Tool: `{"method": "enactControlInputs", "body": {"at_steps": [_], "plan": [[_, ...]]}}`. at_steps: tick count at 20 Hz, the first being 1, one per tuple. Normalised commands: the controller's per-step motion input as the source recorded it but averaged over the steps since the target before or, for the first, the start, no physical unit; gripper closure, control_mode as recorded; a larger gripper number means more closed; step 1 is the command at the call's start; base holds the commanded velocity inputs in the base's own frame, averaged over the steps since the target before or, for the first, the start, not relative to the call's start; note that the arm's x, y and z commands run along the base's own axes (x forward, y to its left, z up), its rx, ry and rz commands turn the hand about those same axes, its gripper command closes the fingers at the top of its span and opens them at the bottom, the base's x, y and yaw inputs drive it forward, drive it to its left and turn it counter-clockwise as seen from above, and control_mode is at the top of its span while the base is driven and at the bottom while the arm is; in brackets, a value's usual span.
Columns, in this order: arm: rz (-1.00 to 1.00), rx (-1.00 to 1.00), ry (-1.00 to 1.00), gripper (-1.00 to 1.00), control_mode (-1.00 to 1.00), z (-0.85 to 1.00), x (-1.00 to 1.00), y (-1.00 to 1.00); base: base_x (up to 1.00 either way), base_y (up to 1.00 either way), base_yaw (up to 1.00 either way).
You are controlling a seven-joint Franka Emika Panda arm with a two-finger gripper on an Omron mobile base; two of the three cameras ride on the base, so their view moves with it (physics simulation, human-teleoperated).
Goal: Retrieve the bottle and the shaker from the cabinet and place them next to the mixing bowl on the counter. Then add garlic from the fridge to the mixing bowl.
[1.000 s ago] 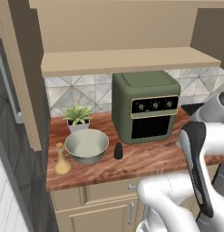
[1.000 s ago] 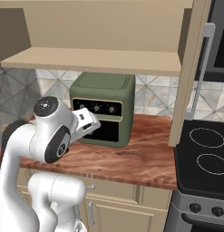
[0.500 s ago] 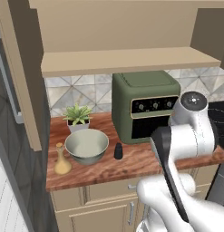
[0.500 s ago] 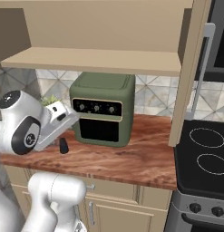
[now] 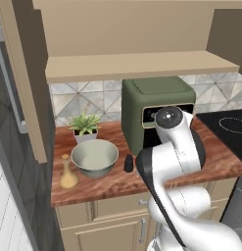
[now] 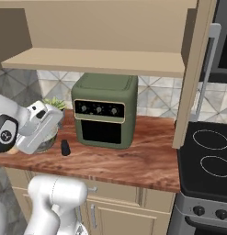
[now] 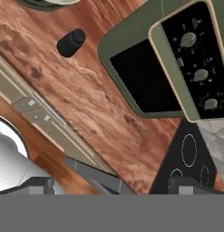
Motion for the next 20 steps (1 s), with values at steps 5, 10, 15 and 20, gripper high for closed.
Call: {"method": "enactControlInputs", "body": {"at_steps": [5, 10, 15, 20], "plan": [[0.0, 0.0, 0.0, -1.0, 1.0, 0.0, 0.0, 0.0, -0.4, 0.0, 0.0], [0.0, 0.0, 0.0, -1.0, 1.0, 0.0, 0.0, 0.0, -0.51, 0.0, 0.0], [0.0, 0.0, 0.0, -1.0, 1.0, 0.0, 0.0, 0.0, -0.46, 0.0, 0.0], [0.0, 0.0, 0.0, -1.0, 1.0, 0.0, 0.0, 0.0, -0.32, 0.0, -0.09]]}}
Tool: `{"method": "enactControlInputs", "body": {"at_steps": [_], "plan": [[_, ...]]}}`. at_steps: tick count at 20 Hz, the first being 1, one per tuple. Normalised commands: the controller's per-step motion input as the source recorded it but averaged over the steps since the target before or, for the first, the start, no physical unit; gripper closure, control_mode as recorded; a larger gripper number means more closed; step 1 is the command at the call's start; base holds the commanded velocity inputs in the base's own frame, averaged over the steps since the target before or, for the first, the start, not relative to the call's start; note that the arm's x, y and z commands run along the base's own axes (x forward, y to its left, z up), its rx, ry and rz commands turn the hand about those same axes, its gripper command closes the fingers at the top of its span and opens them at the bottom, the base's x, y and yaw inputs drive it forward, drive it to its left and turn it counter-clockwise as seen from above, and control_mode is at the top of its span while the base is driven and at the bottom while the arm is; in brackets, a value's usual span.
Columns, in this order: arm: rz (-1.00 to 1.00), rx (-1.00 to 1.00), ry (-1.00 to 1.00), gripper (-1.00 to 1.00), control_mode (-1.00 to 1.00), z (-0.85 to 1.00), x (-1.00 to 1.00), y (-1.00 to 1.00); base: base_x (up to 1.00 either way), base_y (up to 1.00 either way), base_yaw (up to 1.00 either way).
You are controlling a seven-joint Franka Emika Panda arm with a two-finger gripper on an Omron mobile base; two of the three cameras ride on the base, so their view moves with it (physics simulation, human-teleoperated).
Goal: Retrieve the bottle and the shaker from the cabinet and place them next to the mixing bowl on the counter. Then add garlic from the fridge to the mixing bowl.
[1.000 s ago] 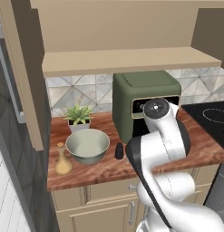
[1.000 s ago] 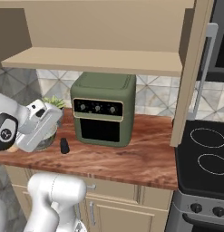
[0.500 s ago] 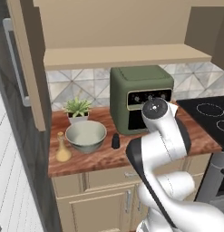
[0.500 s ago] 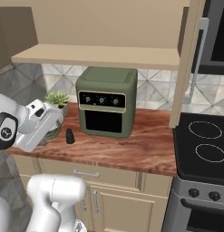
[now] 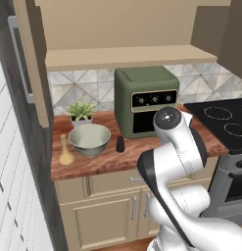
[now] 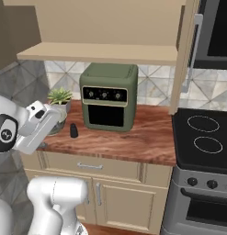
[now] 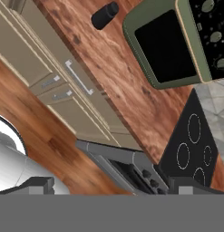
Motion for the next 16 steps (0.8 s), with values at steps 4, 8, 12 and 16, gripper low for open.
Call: {"method": "enactControlInputs", "body": {"at_steps": [4, 8, 12, 16], "plan": [[0.0, 0.0, 0.0, -1.0, 1.0, 0.0, 0.0, 0.0, -0.24, 0.0, -0.25], [0.0, 0.0, 0.0, -1.0, 1.0, 0.0, 0.0, 0.0, -0.19, 0.0, -0.35], [0.0, 0.0, 0.0, -1.0, 1.0, 0.0, 0.0, 0.0, -0.17, 0.0, -0.39], [0.0, 0.0, 0.0, -1.0, 1.0, 0.0, 0.0, 0.0, -0.15, -0.03, -0.4]]}}
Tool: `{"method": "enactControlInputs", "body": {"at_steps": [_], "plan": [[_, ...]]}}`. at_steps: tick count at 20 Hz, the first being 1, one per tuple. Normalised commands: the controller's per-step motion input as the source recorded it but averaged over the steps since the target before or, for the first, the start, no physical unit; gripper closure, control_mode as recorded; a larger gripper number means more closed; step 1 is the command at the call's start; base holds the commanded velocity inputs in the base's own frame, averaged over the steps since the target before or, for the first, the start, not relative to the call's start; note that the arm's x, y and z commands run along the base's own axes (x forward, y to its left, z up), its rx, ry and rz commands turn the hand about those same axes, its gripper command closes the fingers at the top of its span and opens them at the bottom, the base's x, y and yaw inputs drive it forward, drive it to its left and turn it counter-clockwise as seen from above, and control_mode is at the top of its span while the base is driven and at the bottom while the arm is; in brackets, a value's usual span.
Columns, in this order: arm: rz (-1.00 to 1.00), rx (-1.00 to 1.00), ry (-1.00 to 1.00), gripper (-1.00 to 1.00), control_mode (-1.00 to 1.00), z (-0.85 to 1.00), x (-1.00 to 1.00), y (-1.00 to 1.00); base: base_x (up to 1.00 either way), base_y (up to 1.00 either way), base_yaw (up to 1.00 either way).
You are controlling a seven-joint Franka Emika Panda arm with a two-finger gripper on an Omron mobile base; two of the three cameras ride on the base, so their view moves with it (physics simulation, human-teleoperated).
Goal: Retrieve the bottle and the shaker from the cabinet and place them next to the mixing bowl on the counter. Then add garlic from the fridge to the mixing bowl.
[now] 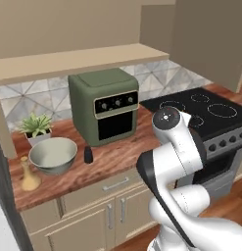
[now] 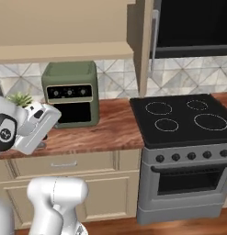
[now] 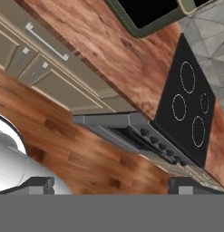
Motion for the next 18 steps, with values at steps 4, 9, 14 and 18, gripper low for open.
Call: {"method": "enactControlInputs", "body": {"at_steps": [4, 9, 14, 18], "plan": [[0.0, 0.0, 0.0, -1.0, 1.0, 0.0, 0.0, 0.0, -0.12, -0.1, -0.38], [0.0, 0.0, 0.0, -1.0, 1.0, 0.0, 0.0, 0.0, -0.1, -0.14, -0.39], [0.0, 0.0, 0.0, -1.0, 1.0, 0.0, 0.0, 0.0, -0.12, -0.26, -0.37], [0.0, 0.0, 0.0, -1.0, 1.0, 0.0, 0.0, 0.0, -0.11, -0.36, -0.28]]}}
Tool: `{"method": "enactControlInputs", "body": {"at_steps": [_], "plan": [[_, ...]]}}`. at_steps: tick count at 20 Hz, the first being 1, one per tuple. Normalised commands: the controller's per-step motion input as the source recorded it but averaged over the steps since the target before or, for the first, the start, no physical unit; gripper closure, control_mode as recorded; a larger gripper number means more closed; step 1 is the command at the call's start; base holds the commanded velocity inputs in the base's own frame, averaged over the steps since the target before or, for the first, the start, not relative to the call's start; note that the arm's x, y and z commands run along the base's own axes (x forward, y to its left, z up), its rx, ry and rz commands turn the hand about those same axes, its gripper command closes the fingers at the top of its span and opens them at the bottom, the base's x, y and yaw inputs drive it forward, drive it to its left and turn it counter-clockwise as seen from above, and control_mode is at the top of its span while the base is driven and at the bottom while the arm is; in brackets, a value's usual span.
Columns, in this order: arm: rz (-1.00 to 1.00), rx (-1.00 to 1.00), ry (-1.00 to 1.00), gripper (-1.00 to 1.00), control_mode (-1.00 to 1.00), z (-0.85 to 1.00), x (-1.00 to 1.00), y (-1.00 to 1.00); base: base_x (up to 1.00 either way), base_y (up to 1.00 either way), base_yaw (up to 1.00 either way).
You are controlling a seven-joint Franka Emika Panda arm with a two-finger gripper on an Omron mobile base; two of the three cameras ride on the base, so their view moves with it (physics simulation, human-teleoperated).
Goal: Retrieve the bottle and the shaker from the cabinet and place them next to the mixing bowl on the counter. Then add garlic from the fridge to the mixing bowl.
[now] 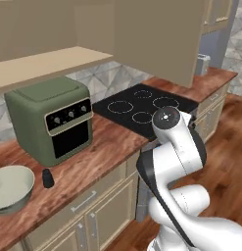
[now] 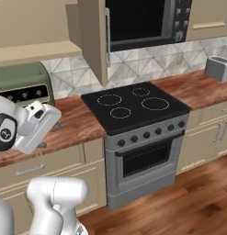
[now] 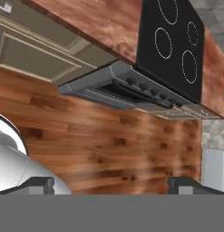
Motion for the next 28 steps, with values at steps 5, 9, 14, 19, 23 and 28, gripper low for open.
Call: {"method": "enactControlInputs", "body": {"at_steps": [5, 9, 14, 19, 23, 28], "plan": [[0.0, 0.0, 0.0, -1.0, 1.0, 0.0, 0.0, 0.0, -0.11, -0.39, -0.28], [0.0, 0.0, 0.0, -1.0, 1.0, 0.0, 0.0, 0.0, -0.06, -0.35, -0.3], [0.0, 0.0, 0.0, -1.0, 1.0, 0.0, 0.0, 0.0, -0.03, -0.31, -0.32], [0.0, 0.0, 0.0, -1.0, 1.0, 0.0, 0.0, 0.0, -0.01, -0.27, -0.35], [0.0, 0.0, 0.0, -1.0, 1.0, 0.0, 0.0, 0.0, 0.0, -0.36, -0.33], [0.0, 0.0, 0.0, -1.0, 1.0, 0.0, 0.0, 0.0, 0.0, -0.6, -0.25]]}}
